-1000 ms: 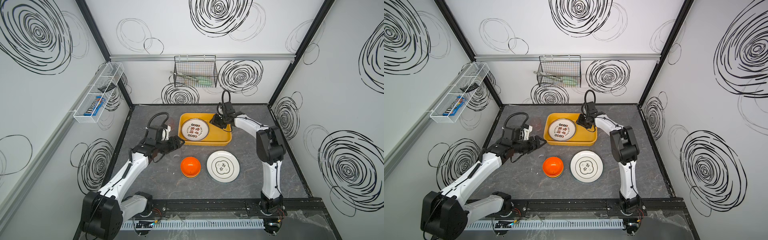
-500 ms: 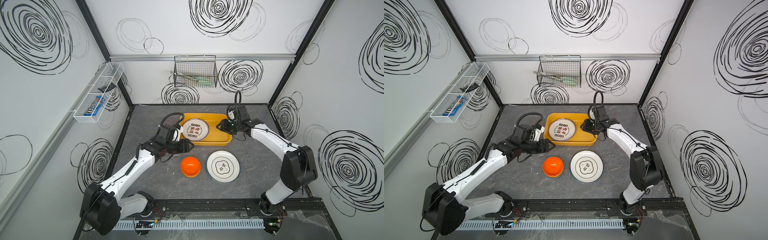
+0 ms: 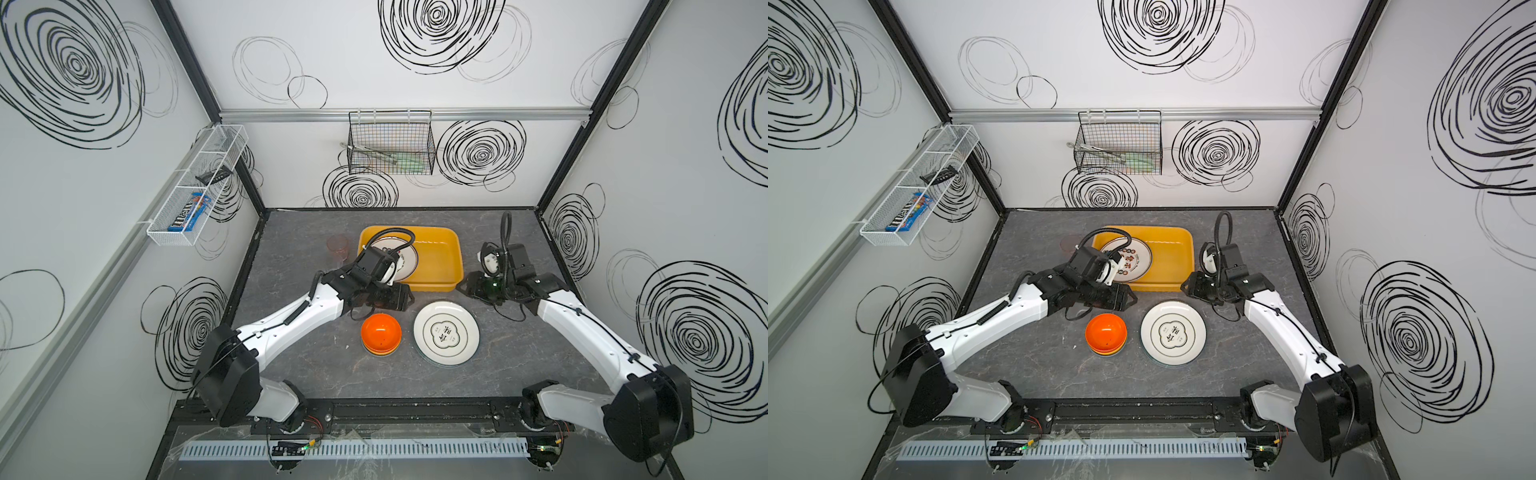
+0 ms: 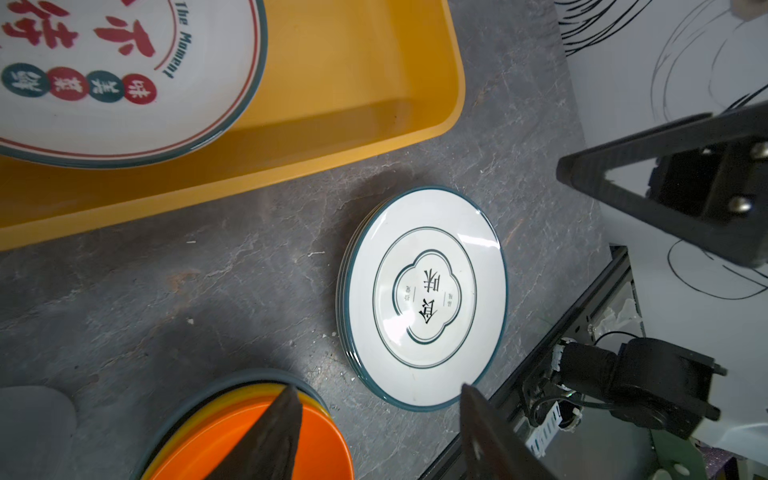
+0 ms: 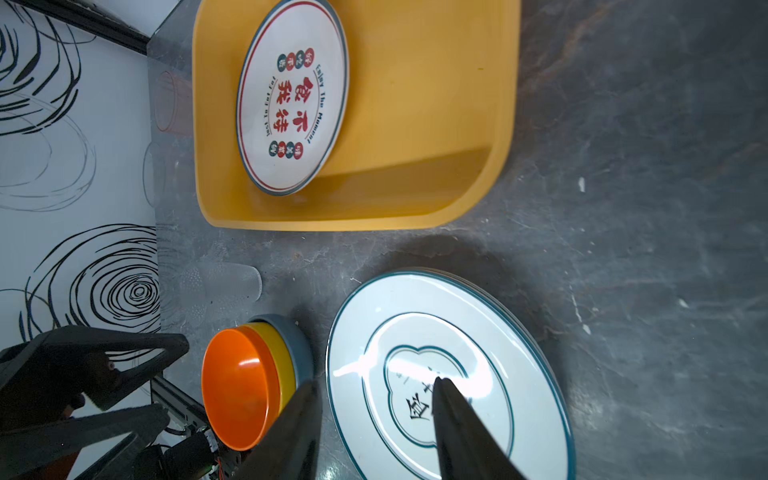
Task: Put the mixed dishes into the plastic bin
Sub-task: 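Move both grippers back to the remaining green-rim plate stack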
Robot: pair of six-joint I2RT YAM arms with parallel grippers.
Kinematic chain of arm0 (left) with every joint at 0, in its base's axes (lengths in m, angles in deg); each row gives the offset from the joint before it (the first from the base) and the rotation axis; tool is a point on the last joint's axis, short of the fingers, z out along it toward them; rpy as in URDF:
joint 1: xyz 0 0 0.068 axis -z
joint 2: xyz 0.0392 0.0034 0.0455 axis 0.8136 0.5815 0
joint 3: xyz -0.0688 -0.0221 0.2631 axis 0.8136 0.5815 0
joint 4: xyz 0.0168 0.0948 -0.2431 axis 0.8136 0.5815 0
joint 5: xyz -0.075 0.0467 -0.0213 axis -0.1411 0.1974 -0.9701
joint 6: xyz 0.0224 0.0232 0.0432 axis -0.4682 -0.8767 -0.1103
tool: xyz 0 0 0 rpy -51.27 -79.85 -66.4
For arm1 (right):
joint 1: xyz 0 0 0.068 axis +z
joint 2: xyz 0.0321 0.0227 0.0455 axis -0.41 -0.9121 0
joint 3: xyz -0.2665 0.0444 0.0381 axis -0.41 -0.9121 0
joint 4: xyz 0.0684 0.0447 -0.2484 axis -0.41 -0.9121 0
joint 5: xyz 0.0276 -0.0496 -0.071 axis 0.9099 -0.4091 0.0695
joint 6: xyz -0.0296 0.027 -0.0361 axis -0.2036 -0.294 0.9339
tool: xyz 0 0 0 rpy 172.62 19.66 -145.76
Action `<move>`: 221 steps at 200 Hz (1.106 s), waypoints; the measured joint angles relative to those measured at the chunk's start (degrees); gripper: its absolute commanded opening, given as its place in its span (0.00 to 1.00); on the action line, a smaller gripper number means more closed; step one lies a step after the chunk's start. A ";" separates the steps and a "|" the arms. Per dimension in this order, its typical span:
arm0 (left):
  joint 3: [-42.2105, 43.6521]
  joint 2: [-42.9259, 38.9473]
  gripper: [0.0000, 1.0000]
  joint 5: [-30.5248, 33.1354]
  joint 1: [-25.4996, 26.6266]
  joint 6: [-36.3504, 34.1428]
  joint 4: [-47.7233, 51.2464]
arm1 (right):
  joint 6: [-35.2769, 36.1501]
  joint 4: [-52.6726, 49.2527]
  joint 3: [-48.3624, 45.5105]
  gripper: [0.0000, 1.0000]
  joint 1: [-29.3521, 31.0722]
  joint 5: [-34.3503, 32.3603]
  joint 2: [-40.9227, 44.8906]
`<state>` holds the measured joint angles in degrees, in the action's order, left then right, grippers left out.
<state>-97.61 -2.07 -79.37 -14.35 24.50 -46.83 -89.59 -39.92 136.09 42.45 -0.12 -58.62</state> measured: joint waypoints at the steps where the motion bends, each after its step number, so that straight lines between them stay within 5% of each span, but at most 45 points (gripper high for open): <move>1: -0.11 0.22 0.64 0.09 0.17 -0.04 0.04 | 0.00 -0.07 -0.13 0.50 -0.11 0.02 0.22; 77: -4.83 9.03 0.64 4.92 6.32 -0.68 2.29 | -0.72 -5.75 -10.51 0.53 -4.94 -0.66 12.48; 221: -7.06 19.91 0.59 10.03 10.54 -0.57 2.58 | -2.71 -6.38 -15.91 0.54 -5.51 -1.88 9.90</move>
<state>-104.67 17.84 -69.34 -3.81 23.93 -44.25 -92.30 -46.30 120.18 36.94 -2.00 -48.72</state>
